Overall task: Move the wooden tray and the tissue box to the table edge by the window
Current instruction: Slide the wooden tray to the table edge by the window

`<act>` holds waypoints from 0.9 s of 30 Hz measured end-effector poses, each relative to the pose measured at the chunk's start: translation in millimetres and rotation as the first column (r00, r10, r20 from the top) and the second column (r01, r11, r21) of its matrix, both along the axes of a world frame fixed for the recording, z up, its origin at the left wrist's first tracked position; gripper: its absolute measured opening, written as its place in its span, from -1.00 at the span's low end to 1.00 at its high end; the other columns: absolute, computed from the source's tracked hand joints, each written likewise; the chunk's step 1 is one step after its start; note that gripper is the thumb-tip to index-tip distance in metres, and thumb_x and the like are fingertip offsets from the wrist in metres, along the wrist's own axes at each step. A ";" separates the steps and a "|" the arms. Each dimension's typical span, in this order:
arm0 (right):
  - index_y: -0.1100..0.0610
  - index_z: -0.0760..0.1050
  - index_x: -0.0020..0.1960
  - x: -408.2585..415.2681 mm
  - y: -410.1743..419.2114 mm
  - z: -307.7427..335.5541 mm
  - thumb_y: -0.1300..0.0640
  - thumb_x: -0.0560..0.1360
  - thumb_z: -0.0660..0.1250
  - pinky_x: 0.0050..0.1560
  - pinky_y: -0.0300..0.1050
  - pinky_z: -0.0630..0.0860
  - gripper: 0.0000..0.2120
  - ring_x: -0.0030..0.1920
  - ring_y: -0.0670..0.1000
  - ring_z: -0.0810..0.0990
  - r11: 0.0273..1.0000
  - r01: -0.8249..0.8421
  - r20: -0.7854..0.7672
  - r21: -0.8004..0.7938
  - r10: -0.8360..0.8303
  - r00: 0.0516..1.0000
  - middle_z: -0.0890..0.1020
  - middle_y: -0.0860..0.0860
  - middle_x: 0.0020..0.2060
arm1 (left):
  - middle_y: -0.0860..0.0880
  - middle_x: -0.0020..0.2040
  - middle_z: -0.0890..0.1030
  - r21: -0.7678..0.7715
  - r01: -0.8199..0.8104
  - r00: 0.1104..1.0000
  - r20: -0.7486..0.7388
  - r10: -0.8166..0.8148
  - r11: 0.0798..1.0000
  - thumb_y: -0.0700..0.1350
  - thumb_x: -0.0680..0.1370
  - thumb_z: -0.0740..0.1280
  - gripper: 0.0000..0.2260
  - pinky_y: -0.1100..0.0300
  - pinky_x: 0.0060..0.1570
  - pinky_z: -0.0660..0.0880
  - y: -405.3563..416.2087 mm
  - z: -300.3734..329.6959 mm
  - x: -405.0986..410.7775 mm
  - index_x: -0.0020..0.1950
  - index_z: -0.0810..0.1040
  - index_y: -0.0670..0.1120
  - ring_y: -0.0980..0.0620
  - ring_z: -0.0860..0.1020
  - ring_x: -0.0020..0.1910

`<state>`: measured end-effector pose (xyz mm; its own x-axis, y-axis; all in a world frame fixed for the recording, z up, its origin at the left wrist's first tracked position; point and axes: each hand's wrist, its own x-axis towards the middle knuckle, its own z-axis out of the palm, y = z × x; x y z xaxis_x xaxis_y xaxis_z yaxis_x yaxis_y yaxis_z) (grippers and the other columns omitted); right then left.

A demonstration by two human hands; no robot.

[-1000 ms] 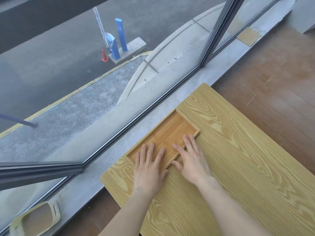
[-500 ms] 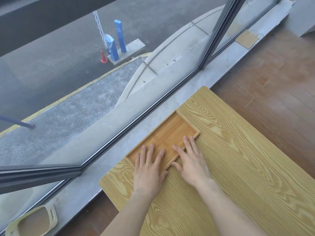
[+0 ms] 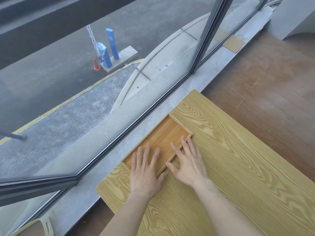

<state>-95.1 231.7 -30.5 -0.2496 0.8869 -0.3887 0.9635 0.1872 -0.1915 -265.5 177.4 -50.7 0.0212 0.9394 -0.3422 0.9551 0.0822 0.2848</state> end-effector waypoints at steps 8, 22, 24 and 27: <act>-0.20 -0.37 0.60 25.5 -12.7 33.5 -0.62 0.43 -0.19 0.53 0.40 -0.35 -0.09 0.58 0.19 -0.44 0.988 0.149 0.104 0.043 -0.153 0.983 -0.33 0.11 0.62 | -0.04 0.67 -0.21 0.110 0.055 0.998 0.005 -0.056 0.992 0.53 0.45 0.01 -0.15 -0.24 0.56 -0.28 16.2 19.6 -0.8 0.64 -0.14 0.21 -0.12 -0.38 0.60; -0.18 -0.58 0.51 121.3 -79.6 89.7 -0.64 0.40 -0.27 0.45 0.48 -0.43 -0.08 0.53 0.20 -0.55 0.878 0.461 0.181 0.133 -0.478 0.859 -0.47 0.13 0.56 | -0.04 0.62 -0.41 0.167 0.265 0.961 0.036 -0.275 0.950 0.64 0.36 -0.06 -0.04 -0.26 0.50 -0.41 28.2 73.4 64.7 0.59 -0.36 0.23 -0.12 -0.49 0.55; -0.19 -0.59 0.50 140.4 -94.0 96.0 -0.64 0.40 -0.27 0.45 0.47 -0.44 -0.08 0.53 0.20 -0.54 0.856 0.497 0.175 0.144 -0.516 0.838 -0.48 0.12 0.56 | -0.03 0.61 -0.44 0.170 0.307 0.949 0.024 -0.315 0.936 0.64 0.36 -0.08 -0.03 -0.26 0.50 -0.41 24.9 82.4 85.5 0.58 -0.40 0.21 -0.11 -0.52 0.54; -0.20 -0.57 0.52 172.7 -117.4 102.8 -0.66 0.38 -0.28 0.45 0.46 -0.44 -0.07 0.54 0.20 -0.52 0.820 0.552 0.165 0.151 -0.571 0.804 -0.48 0.11 0.56 | -0.05 0.63 -0.36 0.216 0.349 0.931 0.031 -0.364 0.912 0.64 0.36 -0.06 -0.03 -0.27 0.52 -0.37 15.1 90.4 120.0 0.61 -0.32 0.21 -0.12 -0.46 0.57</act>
<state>77.6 114.3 72.2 0.3750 0.8816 -0.2866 0.9203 -0.3911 0.0009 -145.4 192.6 39.7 0.3841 0.9140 -0.1305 0.8875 -0.3265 0.3252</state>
